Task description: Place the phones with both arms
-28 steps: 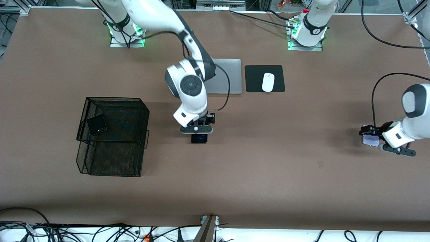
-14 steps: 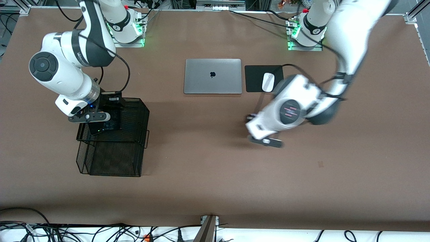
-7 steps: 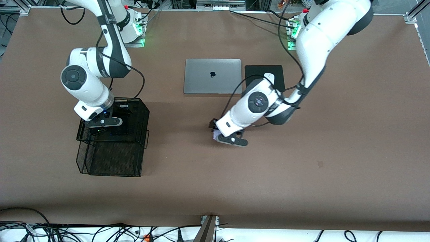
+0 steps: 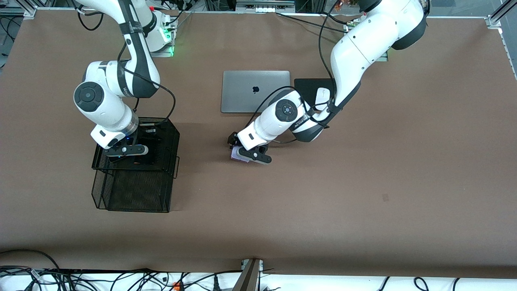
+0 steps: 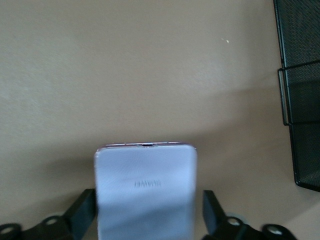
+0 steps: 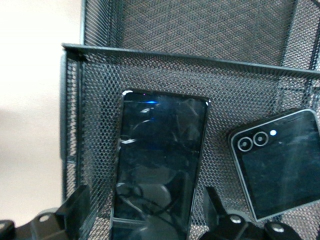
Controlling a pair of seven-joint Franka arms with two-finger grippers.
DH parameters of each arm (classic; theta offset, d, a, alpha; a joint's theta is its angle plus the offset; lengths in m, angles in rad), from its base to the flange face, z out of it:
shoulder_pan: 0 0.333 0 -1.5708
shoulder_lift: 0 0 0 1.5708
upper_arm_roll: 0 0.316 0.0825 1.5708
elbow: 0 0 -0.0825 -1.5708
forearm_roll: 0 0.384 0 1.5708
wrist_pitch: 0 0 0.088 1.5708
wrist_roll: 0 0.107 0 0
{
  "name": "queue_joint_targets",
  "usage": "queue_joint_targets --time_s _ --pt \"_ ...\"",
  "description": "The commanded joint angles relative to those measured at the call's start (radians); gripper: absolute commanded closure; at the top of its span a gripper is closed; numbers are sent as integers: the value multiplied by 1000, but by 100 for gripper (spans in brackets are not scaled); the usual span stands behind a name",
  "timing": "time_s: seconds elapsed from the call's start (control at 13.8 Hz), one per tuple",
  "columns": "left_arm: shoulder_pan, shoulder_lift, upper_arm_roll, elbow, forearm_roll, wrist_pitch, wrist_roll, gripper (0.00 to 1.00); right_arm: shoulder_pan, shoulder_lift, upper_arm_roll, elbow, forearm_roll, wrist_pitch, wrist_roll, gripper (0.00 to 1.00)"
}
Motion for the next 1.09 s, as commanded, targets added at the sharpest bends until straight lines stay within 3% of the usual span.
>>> queue_joint_targets --time_s 0.0,0.15,0.29,0.58,0.73,0.94,1.02 --pt "7 -20 13 8 4 -26 5 0 1 -24 -43 119 22 -172 -28 0" --pt "11 -46 30 11 6 -117 5 0 1 -24 -72 230 19 -318 -30 0" --pt "21 -127 65 19 7 -301 7 0 1 -24 -90 300 17 -387 -28 0" --pt "117 -316 74 30 9 -711 72 0 16 -12 -78 317 20 -374 -8 0" --pt "212 -397 76 31 9 -852 155 0 59 0 -74 317 23 -319 46 0" --pt "327 -483 99 41 -13 -903 377 0 105 98 6 393 23 -271 296 0" --pt "305 -533 187 30 -19 -920 442 0 105 145 47 453 25 -271 368 0"
